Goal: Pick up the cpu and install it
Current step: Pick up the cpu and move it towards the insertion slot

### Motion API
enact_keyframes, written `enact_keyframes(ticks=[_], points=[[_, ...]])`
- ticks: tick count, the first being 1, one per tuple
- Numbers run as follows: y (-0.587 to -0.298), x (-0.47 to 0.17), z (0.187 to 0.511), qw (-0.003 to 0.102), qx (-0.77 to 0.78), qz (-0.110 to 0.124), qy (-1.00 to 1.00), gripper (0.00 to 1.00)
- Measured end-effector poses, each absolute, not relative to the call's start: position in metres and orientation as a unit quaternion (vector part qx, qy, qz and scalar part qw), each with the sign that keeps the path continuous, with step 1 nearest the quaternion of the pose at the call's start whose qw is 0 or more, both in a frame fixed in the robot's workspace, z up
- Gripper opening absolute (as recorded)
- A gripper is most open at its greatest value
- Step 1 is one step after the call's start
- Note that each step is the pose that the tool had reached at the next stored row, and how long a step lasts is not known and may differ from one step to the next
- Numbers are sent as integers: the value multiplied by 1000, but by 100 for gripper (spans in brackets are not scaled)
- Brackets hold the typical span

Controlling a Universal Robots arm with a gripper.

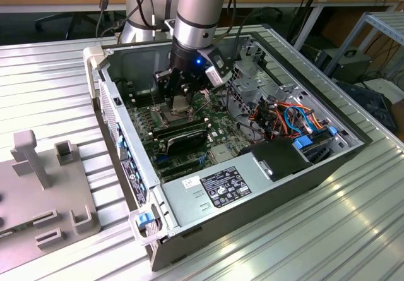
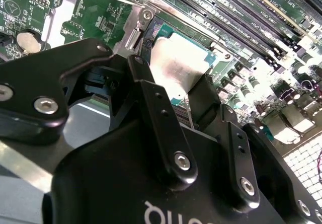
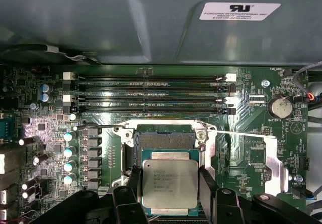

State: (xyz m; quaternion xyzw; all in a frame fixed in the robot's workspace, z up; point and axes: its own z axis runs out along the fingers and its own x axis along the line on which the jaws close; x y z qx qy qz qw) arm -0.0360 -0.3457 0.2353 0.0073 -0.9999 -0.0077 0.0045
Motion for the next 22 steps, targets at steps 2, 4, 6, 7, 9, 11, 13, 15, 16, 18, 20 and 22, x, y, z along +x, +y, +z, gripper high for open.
enact_keyframes(ticks=[2, 4, 6, 7, 9, 11, 13, 15, 16, 18, 20, 22], points=[[-346, -36, 235, 4, 11, -8, -1000, 55], [-346, -37, 234, 4, 12, -8, -1000, 55], [-345, -38, 232, 4, 13, -8, -1000, 55], [-345, -38, 231, 4, 13, -8, -1000, 55], [-345, -38, 229, 5, 13, -8, -1000, 55], [-345, -38, 227, 5, 13, -8, -1000, 55], [-345, -38, 223, 5, 13, -8, -1000, 55], [-345, -38, 221, 5, 13, -8, -1000, 55], [-345, -38, 220, 5, 13, -8, -1000, 55], [-345, -38, 219, 4, 13, -8, -1000, 55], [-345, -38, 217, 4, 13, -8, -1000, 55], [-345, -38, 216, 5, 13, -8, -1000, 55]])
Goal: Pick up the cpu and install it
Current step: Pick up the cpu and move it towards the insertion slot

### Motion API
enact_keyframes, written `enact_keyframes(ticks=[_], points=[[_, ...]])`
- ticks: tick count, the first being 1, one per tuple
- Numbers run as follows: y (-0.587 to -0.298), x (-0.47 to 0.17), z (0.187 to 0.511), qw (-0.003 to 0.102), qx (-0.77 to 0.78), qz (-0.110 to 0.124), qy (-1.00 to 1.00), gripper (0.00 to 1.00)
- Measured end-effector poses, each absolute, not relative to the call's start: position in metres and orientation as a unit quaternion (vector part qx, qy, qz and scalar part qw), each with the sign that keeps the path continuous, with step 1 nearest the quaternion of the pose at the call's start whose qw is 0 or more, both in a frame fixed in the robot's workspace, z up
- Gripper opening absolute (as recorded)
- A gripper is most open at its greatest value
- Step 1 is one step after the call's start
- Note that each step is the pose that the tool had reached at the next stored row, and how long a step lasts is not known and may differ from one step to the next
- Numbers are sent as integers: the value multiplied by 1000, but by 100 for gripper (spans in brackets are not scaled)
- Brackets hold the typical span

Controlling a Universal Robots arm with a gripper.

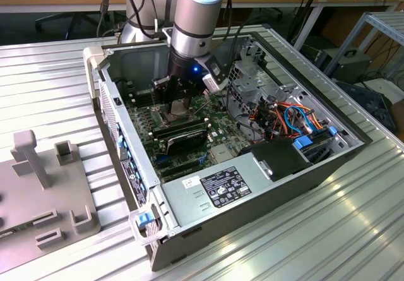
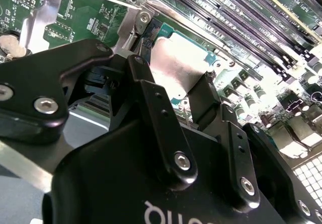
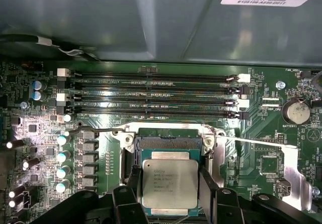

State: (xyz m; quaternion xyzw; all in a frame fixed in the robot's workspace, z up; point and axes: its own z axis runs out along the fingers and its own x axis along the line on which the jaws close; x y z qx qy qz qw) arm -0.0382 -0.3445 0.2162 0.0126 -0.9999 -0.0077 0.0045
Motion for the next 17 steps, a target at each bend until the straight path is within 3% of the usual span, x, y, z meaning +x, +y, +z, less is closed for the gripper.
enact_keyframes(ticks=[17], points=[[-344, -39, 213, 4, 13, -8, -1000, 55]])
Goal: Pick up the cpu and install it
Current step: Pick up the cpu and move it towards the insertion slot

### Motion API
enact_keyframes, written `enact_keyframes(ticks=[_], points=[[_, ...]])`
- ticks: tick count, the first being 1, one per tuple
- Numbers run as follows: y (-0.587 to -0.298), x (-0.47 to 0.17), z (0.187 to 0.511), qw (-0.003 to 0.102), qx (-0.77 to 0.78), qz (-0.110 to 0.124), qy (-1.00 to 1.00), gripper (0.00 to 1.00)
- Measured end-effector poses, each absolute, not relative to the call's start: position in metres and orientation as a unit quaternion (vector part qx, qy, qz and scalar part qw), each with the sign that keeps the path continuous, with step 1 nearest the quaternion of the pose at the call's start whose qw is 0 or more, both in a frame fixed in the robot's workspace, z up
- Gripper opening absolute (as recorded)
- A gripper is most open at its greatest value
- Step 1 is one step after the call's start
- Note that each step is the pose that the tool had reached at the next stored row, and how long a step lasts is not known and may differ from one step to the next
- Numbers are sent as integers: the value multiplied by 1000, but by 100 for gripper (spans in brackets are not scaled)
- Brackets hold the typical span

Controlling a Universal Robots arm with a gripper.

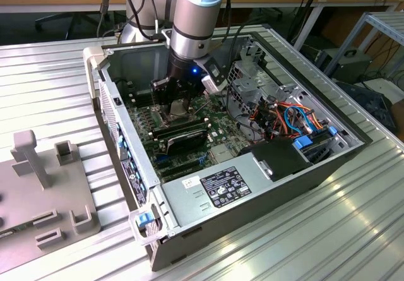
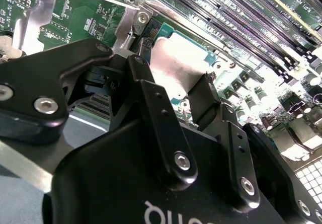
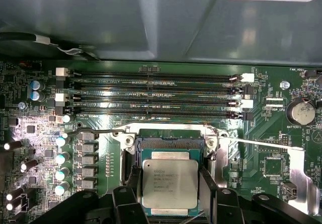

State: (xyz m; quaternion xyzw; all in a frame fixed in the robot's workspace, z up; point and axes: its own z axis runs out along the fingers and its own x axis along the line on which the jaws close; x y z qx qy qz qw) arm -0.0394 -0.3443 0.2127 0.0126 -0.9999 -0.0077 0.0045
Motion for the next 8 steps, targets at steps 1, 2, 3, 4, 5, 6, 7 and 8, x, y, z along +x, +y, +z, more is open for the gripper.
enact_keyframes(ticks=[1, 2, 3, 4, 5, 6, 7, 8], points=[[-344, -39, 214, 4, 13, -8, -1000, 55], [-344, -39, 215, 4, 13, -8, -1000, 55], [-344, -39, 217, 5, 13, -8, -1000, 55], [-344, -39, 218, 5, 13, -8, -1000, 55], [-344, -39, 220, 4, 13, -8, -1000, 55], [-344, -39, 222, 5, 13, -8, -1000, 55], [-344, -39, 224, 4, 13, -8, -1000, 55], [-344, -39, 225, 5, 13, -8, -1000, 55]])
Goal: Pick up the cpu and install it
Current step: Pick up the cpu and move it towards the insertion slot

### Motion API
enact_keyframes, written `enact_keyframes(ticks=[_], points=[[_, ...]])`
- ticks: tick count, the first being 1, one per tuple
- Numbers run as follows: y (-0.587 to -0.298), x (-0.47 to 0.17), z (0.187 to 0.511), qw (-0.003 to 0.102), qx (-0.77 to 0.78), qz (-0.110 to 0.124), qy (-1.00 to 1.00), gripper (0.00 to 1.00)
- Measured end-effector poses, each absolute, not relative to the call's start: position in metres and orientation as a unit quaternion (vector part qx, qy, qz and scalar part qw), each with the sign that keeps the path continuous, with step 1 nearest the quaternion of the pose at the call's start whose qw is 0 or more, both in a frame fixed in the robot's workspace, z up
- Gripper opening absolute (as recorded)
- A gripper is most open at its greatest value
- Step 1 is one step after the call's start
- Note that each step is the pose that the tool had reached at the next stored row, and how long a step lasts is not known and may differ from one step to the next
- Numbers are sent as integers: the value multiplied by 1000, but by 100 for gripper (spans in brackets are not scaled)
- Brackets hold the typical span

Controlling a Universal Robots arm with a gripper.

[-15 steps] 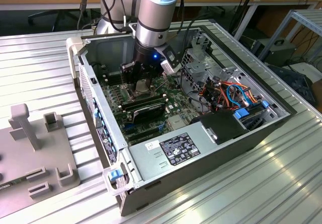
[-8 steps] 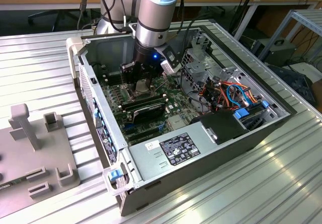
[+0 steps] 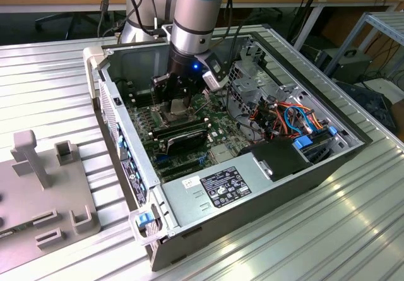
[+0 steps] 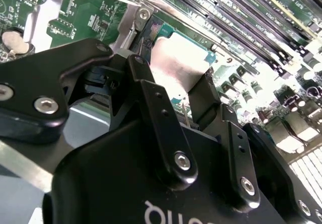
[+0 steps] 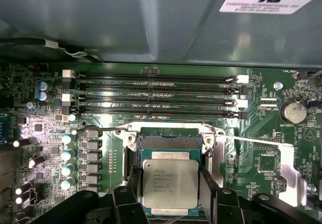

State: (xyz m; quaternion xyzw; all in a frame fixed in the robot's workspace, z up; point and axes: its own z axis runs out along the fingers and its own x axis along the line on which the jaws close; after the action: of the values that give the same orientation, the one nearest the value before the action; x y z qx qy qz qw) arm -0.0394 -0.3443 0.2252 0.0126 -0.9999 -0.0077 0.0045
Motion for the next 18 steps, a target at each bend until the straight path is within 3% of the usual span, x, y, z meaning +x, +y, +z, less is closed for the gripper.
enact_keyframes(ticks=[18], points=[[-344, -39, 243, 5, 13, -8, -1000, 55]])
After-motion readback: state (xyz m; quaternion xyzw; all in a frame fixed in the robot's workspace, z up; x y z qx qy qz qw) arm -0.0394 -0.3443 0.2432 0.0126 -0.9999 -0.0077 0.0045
